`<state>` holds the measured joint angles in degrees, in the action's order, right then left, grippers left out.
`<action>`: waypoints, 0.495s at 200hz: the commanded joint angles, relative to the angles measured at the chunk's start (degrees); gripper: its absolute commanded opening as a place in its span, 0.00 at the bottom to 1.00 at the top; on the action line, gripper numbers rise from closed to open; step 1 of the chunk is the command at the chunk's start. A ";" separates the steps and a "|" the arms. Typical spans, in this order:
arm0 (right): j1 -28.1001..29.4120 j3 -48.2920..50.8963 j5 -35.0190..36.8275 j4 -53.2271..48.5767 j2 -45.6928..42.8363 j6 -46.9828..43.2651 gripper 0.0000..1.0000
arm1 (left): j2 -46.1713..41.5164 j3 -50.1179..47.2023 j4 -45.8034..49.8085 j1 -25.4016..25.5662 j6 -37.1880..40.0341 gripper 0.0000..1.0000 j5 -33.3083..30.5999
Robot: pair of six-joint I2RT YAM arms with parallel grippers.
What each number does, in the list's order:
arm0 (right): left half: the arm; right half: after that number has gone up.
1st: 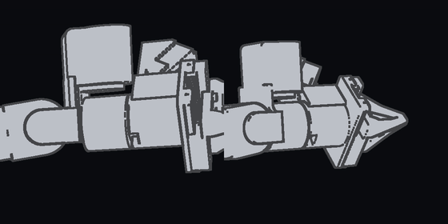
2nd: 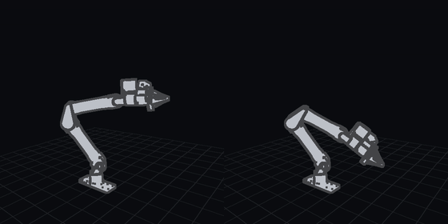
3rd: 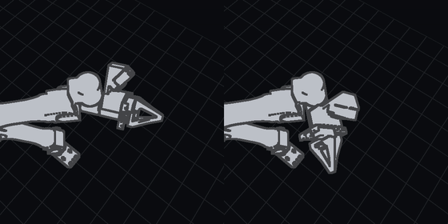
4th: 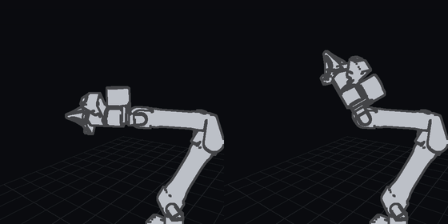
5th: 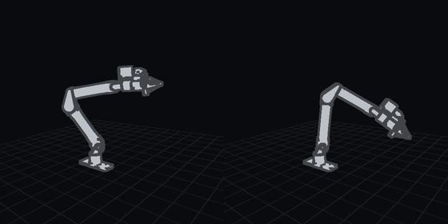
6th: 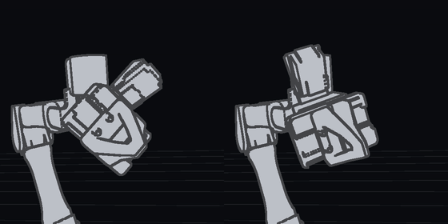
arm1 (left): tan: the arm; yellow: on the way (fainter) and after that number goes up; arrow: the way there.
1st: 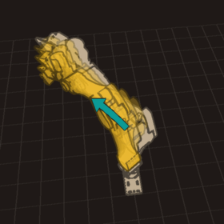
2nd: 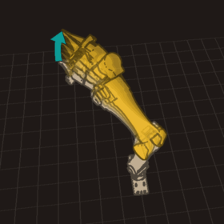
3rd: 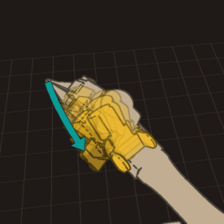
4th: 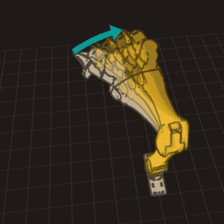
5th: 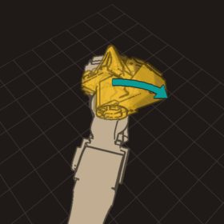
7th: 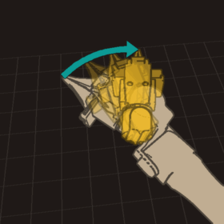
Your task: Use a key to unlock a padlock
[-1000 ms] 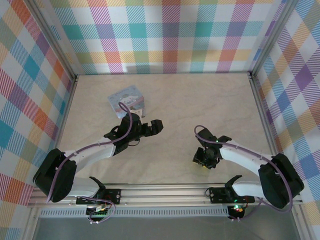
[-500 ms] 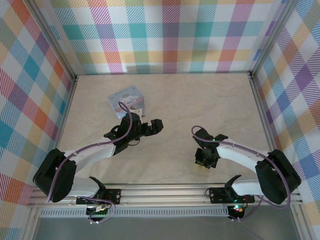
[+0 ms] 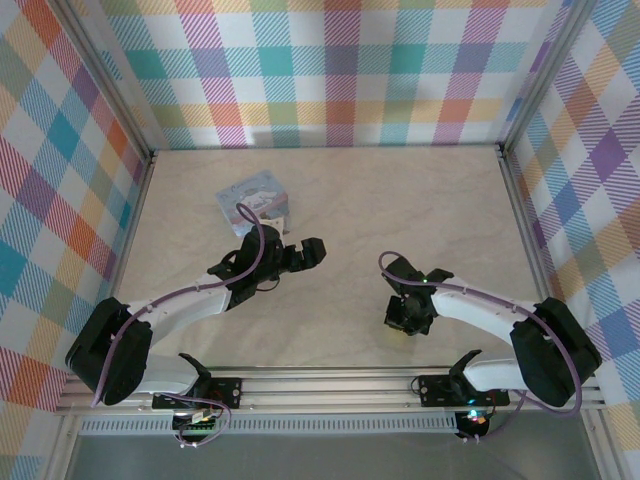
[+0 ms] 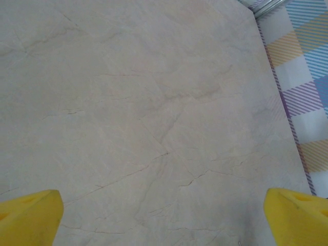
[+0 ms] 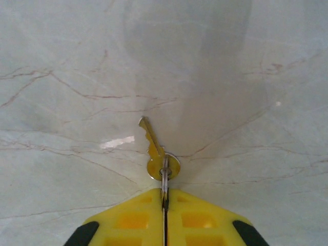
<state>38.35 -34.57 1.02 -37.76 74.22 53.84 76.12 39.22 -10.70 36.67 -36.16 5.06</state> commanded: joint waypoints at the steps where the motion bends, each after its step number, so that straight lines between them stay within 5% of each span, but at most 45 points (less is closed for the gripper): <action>1: 0.49 -1.61 0.38 0.09 -0.24 -1.04 0.04 | -2.09 1.31 0.74 0.77 1.49 1.00 -1.09; 54: 0.50 -1.87 0.50 3.37 -3.19 -6.07 0.00 | -4.44 1.33 1.58 -0.03 1.47 1.00 -0.69; 99: 0.50 -1.64 -3.01 18.98 -12.42 -15.64 0.00 | -5.42 0.50 -4.64 -2.09 -3.09 1.00 6.19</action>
<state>38.35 -35.05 0.78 -30.24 66.72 45.47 72.10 39.22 -10.74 35.48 -36.64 6.74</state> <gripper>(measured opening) 0.066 0.997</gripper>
